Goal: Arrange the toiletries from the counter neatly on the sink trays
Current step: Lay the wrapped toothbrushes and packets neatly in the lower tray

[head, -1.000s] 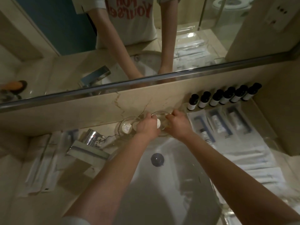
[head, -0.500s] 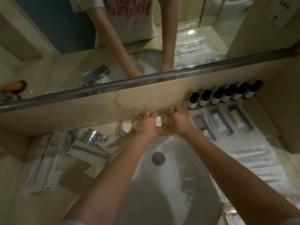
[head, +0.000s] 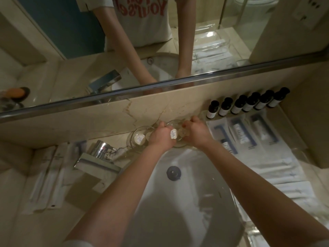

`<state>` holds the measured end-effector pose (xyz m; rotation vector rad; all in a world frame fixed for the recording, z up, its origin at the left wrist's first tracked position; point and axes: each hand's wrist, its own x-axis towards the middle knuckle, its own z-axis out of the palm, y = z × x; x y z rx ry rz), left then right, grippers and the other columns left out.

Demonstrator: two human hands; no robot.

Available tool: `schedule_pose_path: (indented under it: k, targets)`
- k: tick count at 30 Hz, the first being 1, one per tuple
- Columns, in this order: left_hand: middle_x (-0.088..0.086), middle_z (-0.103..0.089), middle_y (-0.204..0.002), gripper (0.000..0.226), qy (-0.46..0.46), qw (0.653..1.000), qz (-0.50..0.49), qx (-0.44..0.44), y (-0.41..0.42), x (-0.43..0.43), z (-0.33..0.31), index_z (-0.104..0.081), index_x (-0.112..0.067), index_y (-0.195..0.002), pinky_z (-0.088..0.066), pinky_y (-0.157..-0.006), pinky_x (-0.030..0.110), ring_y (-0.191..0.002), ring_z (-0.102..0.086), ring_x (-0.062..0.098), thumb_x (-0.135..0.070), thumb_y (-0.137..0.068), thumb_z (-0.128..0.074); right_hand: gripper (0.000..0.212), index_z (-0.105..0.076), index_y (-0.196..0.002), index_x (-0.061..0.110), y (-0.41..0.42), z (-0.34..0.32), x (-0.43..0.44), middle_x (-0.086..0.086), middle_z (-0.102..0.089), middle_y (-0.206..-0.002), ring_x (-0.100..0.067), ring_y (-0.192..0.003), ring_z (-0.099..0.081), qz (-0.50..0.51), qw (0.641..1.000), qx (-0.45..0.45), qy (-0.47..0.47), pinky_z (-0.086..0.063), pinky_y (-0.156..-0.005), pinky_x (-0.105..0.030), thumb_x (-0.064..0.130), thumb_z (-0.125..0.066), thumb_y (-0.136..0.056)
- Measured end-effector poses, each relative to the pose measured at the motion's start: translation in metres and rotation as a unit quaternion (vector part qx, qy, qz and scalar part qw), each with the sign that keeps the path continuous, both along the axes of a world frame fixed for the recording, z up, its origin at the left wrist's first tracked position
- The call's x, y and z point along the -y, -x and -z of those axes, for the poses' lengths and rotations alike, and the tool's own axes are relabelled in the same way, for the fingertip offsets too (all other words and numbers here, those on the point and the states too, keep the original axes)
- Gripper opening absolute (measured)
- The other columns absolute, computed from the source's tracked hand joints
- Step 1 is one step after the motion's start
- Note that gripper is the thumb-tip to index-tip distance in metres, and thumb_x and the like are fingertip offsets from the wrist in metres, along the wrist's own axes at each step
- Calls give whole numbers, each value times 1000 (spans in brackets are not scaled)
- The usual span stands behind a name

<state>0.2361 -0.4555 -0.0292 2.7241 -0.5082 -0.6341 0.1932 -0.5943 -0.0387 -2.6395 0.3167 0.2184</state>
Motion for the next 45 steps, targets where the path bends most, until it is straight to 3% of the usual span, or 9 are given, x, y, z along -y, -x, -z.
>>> schedule_pose_path:
  k: [6, 10, 17, 23, 31, 36, 45]
  targets:
    - [6, -39, -130, 44, 3, 1000, -5, 0, 3, 0, -4, -53, -20, -123, -47, -85, 35, -108, -56, 30, -21, -80, -60, 59, -55, -127, 17, 4, -5, -3, -13, -50, -112, -34, -102, -53, 5, 1000, 6, -11, -46, -88, -34, 20, -75, -72]
    - [3, -41, -129, 41, 13, 1000, -19, 20, 9, -8, -13, -56, -20, -119, -47, -82, 34, -106, -56, 28, -26, -79, -61, 56, -58, -123, 10, 14, -12, -4, -17, -53, -113, -35, -106, -53, 12, 999, 34, -25, -45, -91, -35, 19, -76, -71]
    - [7, -45, -132, 44, 57, 991, -5, 121, 38, -41, -41, -53, -17, -126, -40, -99, 38, -121, -43, 28, -28, -84, -60, 48, -57, -123, 10, 49, -33, -19, -14, -54, -124, -34, -115, -48, 16, 995, 99, -19, -42, -97, -38, 24, -69, -78]
    - [7, -47, -133, 44, 85, 983, -11, 164, 76, -78, -68, -53, -14, -126, -39, -102, 42, -124, -42, 28, -25, -85, -57, 44, -61, -118, 10, 89, -59, -47, -14, -58, -119, -36, -107, -54, -7, 986, 164, 9, -49, -85, -42, 24, -70, -77]
    - [8, -44, -139, 46, 45, 974, -28, 222, 135, -148, -92, -50, -14, -129, -37, -101, 42, -127, -40, 29, -26, -85, -54, 44, -58, -121, 11, 138, -92, -106, -13, -58, -124, -36, -112, -53, -59, 980, 182, 51, -50, -83, -45, 28, -66, -82]
    - [4, -40, -141, 46, 2, 977, -59, 203, 162, -207, -86, -48, -18, -130, -35, -100, 39, -130, -35, 26, -30, -87, -52, 44, -58, -121, 12, 154, -90, -154, -12, -59, -121, -36, -106, -55, -107, 978, 167, 67, -49, -82, -44, 27, -66, -81]
    - [5, -38, -144, 45, -83, 976, -136, 151, 167, -325, -61, -48, -16, -131, -34, -103, 42, -133, -34, 26, -32, -88, -52, 45, -52, -130, 16, 138, -76, -260, -8, -51, -134, -31, -120, -47, -202, 972, 108, 53, -44, -91, -41, 29, -58, -87]
